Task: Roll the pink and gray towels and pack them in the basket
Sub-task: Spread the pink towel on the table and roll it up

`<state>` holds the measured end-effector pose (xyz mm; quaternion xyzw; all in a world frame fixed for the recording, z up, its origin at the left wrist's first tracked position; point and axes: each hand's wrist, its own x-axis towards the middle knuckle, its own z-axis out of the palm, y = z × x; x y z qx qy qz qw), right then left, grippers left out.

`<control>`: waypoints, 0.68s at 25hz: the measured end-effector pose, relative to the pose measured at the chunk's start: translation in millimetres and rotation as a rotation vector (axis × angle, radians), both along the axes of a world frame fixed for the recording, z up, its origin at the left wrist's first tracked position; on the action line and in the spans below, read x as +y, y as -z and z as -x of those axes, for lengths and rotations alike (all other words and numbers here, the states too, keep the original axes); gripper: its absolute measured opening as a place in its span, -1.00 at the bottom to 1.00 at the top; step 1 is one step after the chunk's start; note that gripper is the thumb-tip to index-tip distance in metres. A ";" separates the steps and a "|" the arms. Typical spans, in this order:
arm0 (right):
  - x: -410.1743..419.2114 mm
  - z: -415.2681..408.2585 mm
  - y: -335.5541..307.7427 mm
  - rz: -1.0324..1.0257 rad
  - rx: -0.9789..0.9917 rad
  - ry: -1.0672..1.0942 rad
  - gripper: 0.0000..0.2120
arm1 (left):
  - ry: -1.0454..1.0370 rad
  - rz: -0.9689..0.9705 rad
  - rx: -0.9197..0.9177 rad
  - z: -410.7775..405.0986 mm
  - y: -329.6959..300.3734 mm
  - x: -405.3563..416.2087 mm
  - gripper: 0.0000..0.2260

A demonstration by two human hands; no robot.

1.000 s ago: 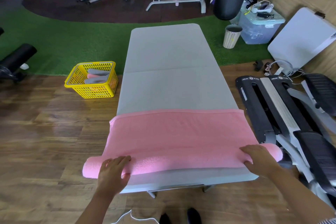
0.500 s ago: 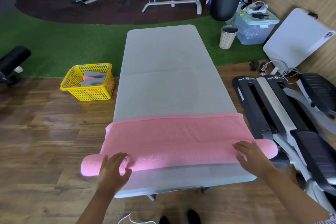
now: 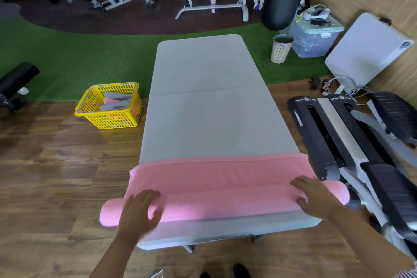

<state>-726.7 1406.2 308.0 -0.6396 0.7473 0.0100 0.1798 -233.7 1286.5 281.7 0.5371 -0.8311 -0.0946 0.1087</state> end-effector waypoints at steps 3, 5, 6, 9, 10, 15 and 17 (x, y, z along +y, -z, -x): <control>2.3 -9.2 9.8 0.119 -0.012 0.042 -0.59 | -0.033 0.059 0.029 9.4 1.8 8.2 -0.61; 7.6 -13.4 15.4 0.083 0.014 0.025 -0.56 | -0.008 0.073 0.014 9.6 6.9 13.3 -0.60; 10.6 -14.0 18.5 0.068 0.026 -0.004 -0.52 | 0.016 0.066 -0.014 7.6 9.4 15.4 -0.55; 14.3 -11.7 19.0 0.075 0.024 -0.020 -0.48 | 0.039 0.027 -0.035 8.6 4.1 17.8 -0.48; 13.3 -11.4 14.7 0.072 0.007 0.001 -0.52 | 0.036 0.028 -0.030 10.6 -1.3 18.3 -0.57; 0.4 -9.6 -4.1 -0.074 0.020 0.015 -0.56 | 0.038 -0.013 -0.065 8.6 -12.7 14.9 -0.62; -1.9 -7.4 -3.1 0.012 0.023 0.013 -0.54 | 0.036 0.010 -0.018 7.6 -9.8 11.2 -0.61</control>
